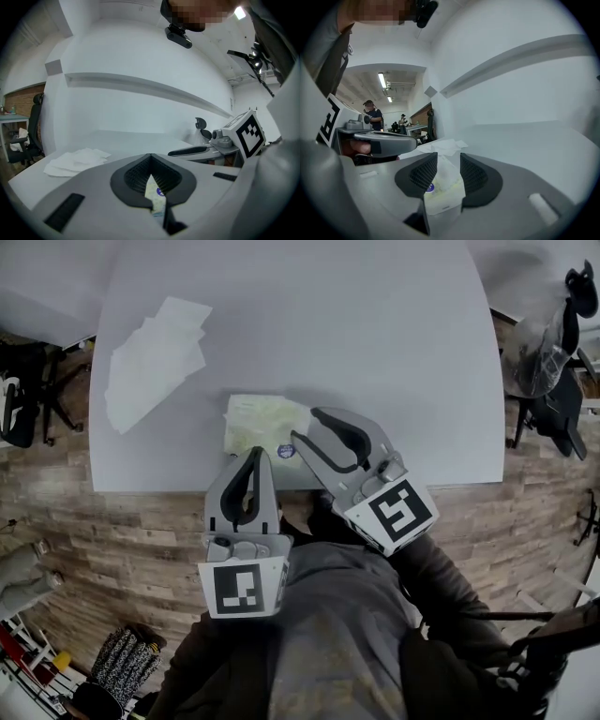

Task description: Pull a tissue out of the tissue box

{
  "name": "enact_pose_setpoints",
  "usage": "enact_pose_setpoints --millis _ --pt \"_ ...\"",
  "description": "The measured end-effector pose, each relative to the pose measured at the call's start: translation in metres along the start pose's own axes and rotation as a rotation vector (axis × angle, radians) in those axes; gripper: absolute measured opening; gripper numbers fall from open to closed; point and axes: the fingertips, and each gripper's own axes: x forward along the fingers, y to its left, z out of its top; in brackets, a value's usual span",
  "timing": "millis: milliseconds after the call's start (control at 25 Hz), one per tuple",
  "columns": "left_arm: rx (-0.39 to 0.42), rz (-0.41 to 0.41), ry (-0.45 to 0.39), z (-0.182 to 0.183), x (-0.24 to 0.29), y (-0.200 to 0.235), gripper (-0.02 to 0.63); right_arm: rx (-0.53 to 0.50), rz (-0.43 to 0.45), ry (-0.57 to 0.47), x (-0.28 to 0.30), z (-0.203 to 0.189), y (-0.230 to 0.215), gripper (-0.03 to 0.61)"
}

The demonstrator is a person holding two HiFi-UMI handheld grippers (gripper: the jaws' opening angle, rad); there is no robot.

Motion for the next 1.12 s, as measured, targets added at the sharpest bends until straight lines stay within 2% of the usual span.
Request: enact_pose_setpoints --millis 240,440,480,560,680,880,1120 --pt "0.016 0.013 0.019 -0.013 0.009 0.004 -0.003 -0.008 0.066 0.034 0.019 -0.021 -0.006 0.125" --pt "0.018 0.043 0.023 -0.013 0.012 0.011 -0.003 -0.044 0.083 0.068 0.025 -0.028 -0.003 0.121" --pt "0.019 0.043 0.024 -0.013 0.012 0.011 -0.003 -0.056 0.080 0.073 0.025 -0.029 -0.002 0.103" --pt "0.019 0.044 0.025 -0.013 0.012 0.010 -0.003 -0.078 0.073 0.082 0.025 -0.032 -0.001 0.019" --pt "0.016 0.060 -0.023 -0.011 0.015 0.012 -0.003 -0.088 0.078 0.072 0.024 -0.031 0.001 0.003" --pt "0.018 0.041 0.019 -0.023 0.014 0.007 -0.003 -0.093 0.074 0.018 0.017 -0.012 0.004 0.002" --pt "0.027 0.021 -0.029 0.009 0.010 -0.002 -0.003 -0.113 0.074 -0.029 0.005 0.034 0.015 0.002"
